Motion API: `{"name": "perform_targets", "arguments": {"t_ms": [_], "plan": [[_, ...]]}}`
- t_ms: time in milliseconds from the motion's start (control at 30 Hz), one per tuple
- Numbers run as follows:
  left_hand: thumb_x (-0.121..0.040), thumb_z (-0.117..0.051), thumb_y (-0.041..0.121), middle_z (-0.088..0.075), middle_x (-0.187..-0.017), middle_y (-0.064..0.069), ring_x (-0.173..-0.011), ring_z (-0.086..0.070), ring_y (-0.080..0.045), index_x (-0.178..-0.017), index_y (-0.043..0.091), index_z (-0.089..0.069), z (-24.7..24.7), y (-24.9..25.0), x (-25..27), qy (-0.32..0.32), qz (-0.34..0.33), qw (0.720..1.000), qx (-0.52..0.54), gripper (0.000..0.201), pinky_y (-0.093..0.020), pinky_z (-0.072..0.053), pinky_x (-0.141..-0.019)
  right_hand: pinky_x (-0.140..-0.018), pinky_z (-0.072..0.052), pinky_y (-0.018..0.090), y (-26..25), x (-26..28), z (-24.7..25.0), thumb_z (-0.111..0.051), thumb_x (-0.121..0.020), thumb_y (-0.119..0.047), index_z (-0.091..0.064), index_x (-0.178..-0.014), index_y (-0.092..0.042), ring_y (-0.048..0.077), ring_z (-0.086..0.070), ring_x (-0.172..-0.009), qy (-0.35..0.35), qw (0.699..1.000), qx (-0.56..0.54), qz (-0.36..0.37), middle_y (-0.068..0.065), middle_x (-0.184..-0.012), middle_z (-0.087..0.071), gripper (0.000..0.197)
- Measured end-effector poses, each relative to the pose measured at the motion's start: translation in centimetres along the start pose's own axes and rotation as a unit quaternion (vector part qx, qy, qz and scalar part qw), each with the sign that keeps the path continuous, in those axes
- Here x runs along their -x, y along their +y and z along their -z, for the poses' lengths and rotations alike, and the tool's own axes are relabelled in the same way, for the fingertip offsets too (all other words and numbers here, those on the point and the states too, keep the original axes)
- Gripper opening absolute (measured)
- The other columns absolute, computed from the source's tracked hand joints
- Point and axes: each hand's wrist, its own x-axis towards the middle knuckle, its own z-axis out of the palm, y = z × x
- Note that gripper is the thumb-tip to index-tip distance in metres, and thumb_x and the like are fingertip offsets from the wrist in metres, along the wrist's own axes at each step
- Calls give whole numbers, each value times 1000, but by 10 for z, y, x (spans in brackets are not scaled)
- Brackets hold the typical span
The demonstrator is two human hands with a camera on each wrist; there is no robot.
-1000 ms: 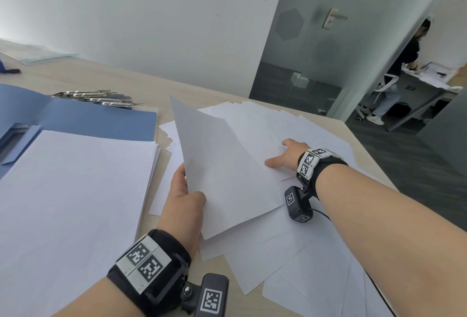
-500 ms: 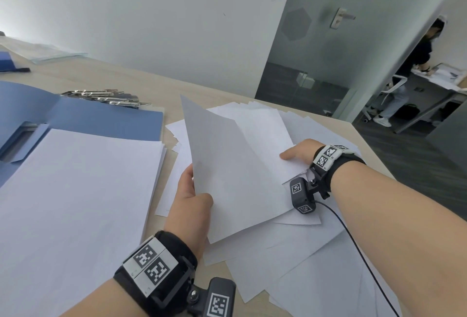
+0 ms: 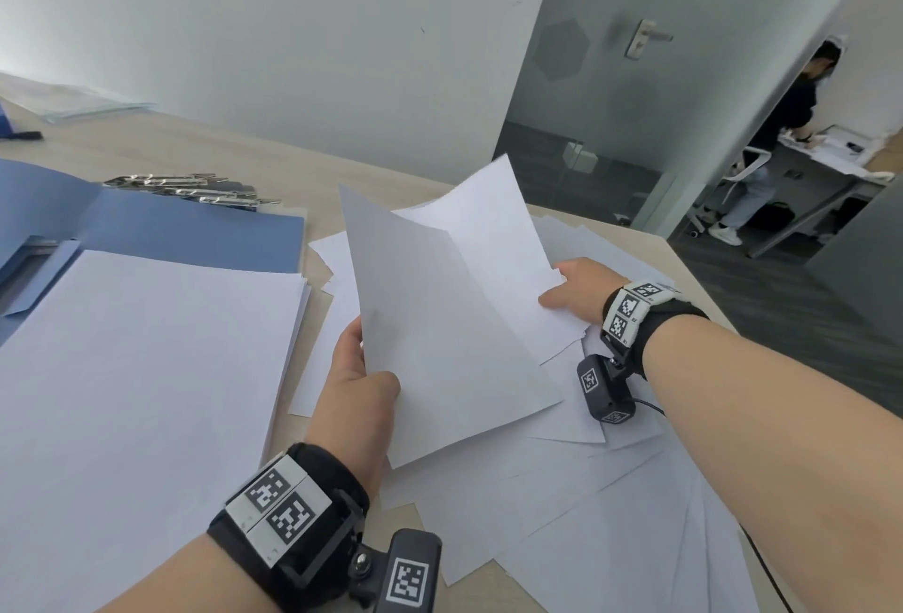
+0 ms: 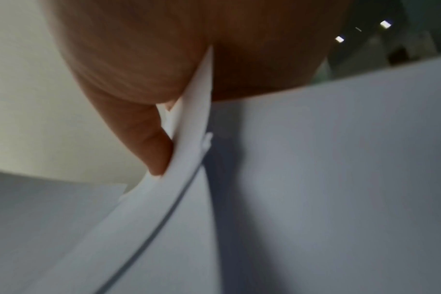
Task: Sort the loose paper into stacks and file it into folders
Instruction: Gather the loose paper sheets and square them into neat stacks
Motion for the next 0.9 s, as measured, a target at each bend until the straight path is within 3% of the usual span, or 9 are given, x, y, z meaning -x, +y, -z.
{"name": "perform_targets", "arguments": {"t_ms": [200,300,400,433,533,667,767,833,900], "plan": [[-85,-31,-15,-72,-114,1,-95,-71,-34,-126,44,-55,0,-1,-1,3,1,1000,4,76,-54,-60,-78,-71,-52,30,6,3,8,-70,-88,-25,-65,-120,-12,24,-68,-87,-9,997,-76,-13,8,-110,-72,35],[-85,-32,-13,-73,-111,1,-96,-71,-38,-125,46,-56,1,-2,-1,7,5,1000,-1,75,-60,-59,-81,-86,-56,34,13,2,5,-72,-85,-27,-66,-119,-4,31,-69,-94,-51,996,-49,-51,14,-112,-72,41],[-86,-31,-13,-72,-114,-1,-97,-71,-39,-126,45,-55,0,0,0,6,4,1000,-10,74,-62,-57,-81,-74,-56,24,18,10,3,-68,-91,-19,-67,-107,-7,29,-68,-86,-57,997,-20,-52,10,-100,-72,20],[-86,-31,-13,-72,-114,-2,-97,-71,-39,-126,45,-55,-1,1,0,6,4,1000,-14,74,-63,-57,-81,-81,-57,28,23,11,4,-69,-91,-18,-68,-110,-7,31,-70,-92,-53,997,-29,-57,11,-103,-72,22],[-86,-30,-13,-72,-112,-2,-88,-72,-35,-124,47,-56,-1,1,1,8,1,1000,-13,75,-58,-60,-74,-100,-53,43,41,21,11,-69,-89,-14,-70,-115,-3,36,-69,-105,-13,995,-76,-65,17,-115,-72,28],[-85,-29,-15,-70,-110,-3,-76,-71,-26,-129,43,-55,-3,4,6,10,-9,1000,-5,77,-39,-57,-61,-88,-49,35,73,49,29,-63,-94,-15,-67,-116,4,35,-65,-105,96,981,-122,-116,22,-119,-69,29],[-85,-29,-16,-70,-109,-1,-81,-69,-28,-130,46,-54,-5,6,12,21,-16,1000,-8,81,-41,-57,-64,-99,-51,43,105,75,41,-65,-90,-22,-62,-127,-1,37,-61,-119,147,959,-173,-171,19,-130,-64,43],[-85,-31,-15,-70,-110,0,-81,-69,-28,-132,47,-53,-4,5,15,33,-15,999,-16,80,-42,-58,-66,-86,-57,41,121,93,45,-65,-88,-21,-58,-133,-5,37,-60,-122,188,925,-260,-202,20,-136,-61,47],[-86,-32,-13,-69,-114,-3,-83,-68,-31,-133,48,-51,-4,4,20,44,-11,999,-30,80,-44,-58,-69,-83,-53,34,128,113,45,-56,-97,-14,-54,-134,-3,35,-55,-128,179,938,-192,-228,20,-138,-56,39]]}}
